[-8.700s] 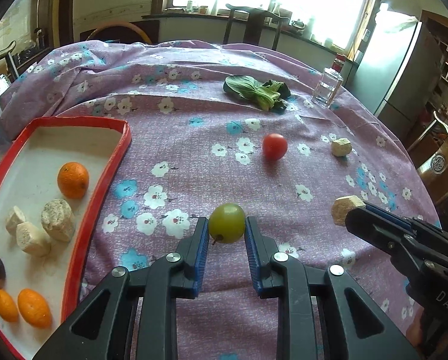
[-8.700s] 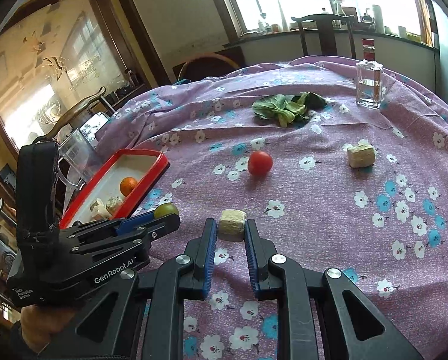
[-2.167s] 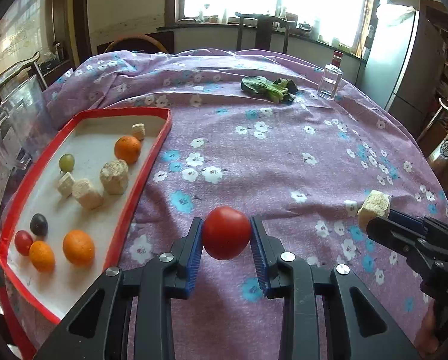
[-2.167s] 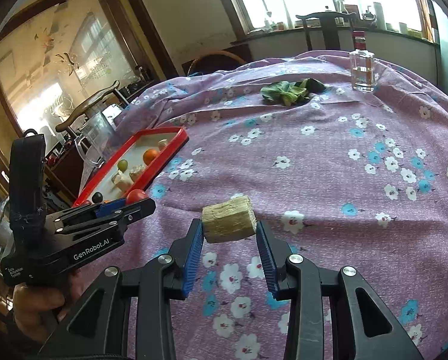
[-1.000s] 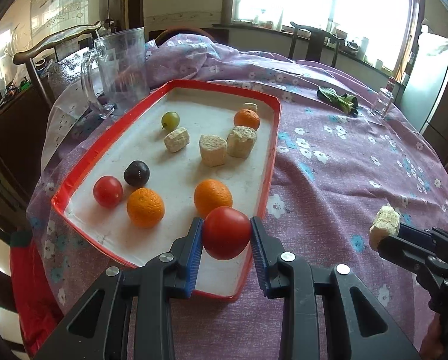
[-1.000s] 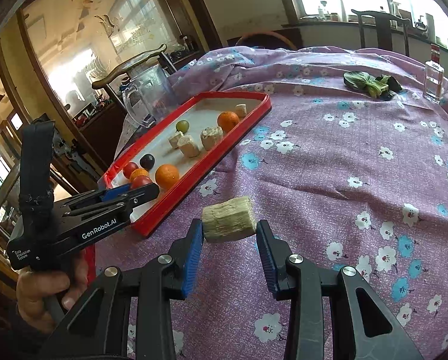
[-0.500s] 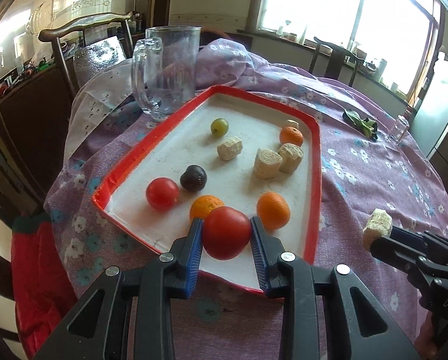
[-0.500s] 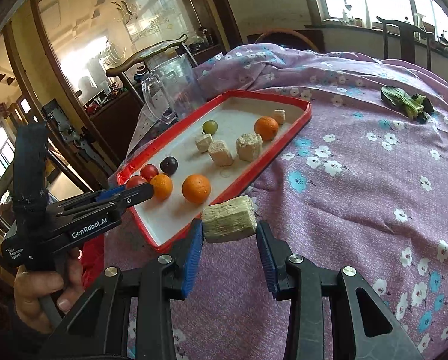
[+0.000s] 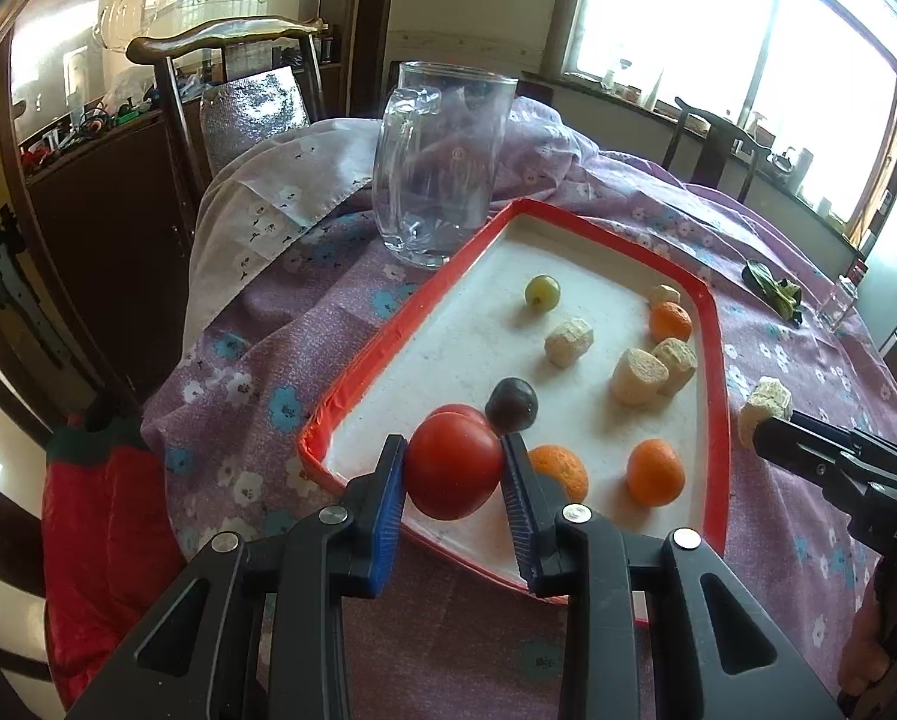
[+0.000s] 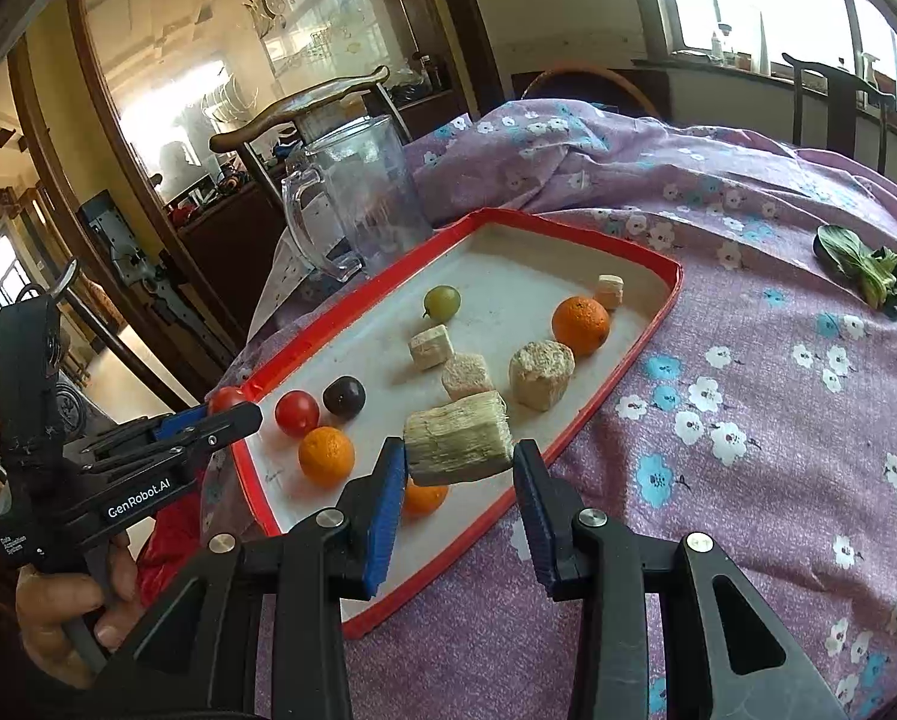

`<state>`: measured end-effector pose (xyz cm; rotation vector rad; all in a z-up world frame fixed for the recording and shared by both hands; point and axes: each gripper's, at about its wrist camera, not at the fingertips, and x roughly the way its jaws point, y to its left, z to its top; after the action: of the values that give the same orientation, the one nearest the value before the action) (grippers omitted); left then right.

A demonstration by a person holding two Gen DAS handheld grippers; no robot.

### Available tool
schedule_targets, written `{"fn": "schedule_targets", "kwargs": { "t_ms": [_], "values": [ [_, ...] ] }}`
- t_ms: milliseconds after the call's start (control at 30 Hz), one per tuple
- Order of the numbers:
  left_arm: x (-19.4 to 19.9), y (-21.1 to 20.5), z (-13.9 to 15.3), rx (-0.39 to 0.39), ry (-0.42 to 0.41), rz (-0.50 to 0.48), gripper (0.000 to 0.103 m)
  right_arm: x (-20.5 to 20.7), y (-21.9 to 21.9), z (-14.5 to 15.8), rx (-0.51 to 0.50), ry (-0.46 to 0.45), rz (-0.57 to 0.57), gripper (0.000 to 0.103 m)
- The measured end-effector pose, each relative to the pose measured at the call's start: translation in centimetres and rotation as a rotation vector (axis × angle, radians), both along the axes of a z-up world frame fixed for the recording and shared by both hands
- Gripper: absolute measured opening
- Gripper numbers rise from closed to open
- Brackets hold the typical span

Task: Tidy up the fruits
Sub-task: 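Carry the tomato and the beige block over the tray, then lower the tomato and block into the tray and open both tools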

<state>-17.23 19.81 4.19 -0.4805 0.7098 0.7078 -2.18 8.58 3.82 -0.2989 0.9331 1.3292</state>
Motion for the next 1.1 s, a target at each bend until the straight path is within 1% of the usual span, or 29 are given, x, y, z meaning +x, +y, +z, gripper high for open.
{"fn": "schedule_targets", "kwargs": {
  "t_ms": [200,500,700,1100],
  "values": [
    [1.7,2.3,-0.1,0.004,0.007,-0.010,0.030,0.3,1.6,-0.3,-0.013,-0.005,0.002,0.037],
    [4.7,5.2,-1.3,-0.023,0.017,-0.015,0.030,0.4,3.1,-1.3,-0.040,-0.001,0.013,0.037],
    [6.0,6.0,-2.0,-0.028,0.032,-0.013,0.030,0.7,3.5,-2.2,-0.061,0.004,0.012,0.037],
    [7.2,6.5,-3.3,-0.044,0.065,-0.018,0.031,0.6,4.2,-3.4,-0.081,0.002,0.022,0.037]
  ]
}}
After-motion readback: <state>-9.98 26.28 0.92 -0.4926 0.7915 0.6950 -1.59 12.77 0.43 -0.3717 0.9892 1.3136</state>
